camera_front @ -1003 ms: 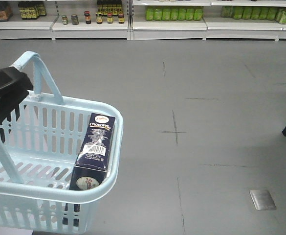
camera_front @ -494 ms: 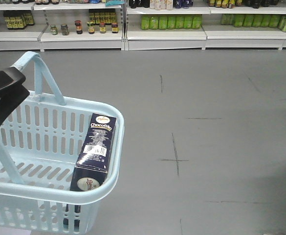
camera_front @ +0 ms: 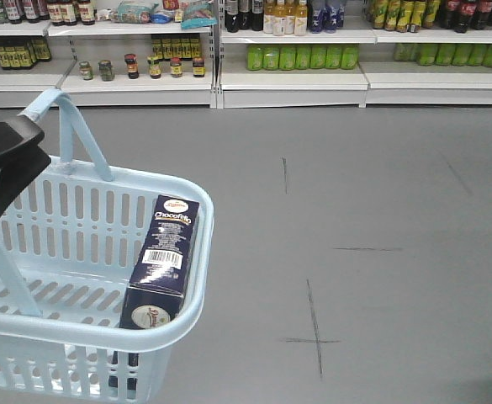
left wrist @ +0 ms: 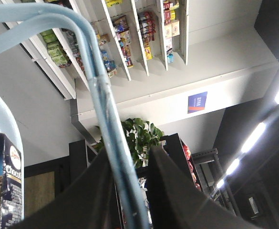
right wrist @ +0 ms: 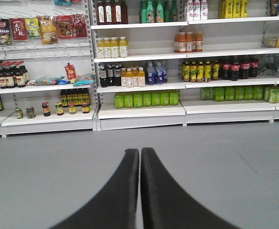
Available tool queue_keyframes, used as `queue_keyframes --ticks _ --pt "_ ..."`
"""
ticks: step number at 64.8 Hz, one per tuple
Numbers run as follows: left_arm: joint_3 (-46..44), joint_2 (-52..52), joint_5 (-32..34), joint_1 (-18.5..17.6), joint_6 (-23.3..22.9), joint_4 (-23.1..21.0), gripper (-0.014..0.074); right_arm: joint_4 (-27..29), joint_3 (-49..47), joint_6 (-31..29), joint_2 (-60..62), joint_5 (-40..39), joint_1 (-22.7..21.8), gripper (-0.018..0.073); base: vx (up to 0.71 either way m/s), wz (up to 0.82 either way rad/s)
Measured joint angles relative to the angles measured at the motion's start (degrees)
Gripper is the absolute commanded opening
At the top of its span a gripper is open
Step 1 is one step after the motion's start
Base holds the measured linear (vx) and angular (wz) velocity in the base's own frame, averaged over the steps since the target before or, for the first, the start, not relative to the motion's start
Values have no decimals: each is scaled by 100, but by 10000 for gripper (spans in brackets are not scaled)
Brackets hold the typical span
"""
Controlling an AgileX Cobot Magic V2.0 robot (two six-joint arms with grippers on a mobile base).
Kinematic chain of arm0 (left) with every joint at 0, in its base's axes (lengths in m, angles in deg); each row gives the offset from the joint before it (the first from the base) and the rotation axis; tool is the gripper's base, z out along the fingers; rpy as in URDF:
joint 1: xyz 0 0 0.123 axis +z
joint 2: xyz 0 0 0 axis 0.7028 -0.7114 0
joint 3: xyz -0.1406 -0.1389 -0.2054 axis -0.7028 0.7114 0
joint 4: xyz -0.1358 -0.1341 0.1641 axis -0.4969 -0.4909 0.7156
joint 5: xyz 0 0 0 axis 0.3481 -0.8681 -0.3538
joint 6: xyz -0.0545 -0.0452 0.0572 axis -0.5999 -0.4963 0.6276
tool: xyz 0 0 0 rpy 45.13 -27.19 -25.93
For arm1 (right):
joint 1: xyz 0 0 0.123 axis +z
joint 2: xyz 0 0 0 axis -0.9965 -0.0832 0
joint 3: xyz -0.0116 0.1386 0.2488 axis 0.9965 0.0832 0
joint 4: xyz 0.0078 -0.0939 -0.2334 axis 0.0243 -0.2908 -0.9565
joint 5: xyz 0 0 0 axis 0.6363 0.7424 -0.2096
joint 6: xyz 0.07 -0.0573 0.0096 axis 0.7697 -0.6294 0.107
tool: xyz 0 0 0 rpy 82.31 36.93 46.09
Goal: Left arm holds basket, right arm returns cookies
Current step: 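Hold the basket and drive along the drink shelves toward the plant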
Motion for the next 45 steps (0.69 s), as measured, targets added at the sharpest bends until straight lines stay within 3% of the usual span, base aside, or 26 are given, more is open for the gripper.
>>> queue_keyframes --ticks 45 --pt "0 0 0 0 0 0 -8 0 0 0 0 0 0 -8 51 -2"
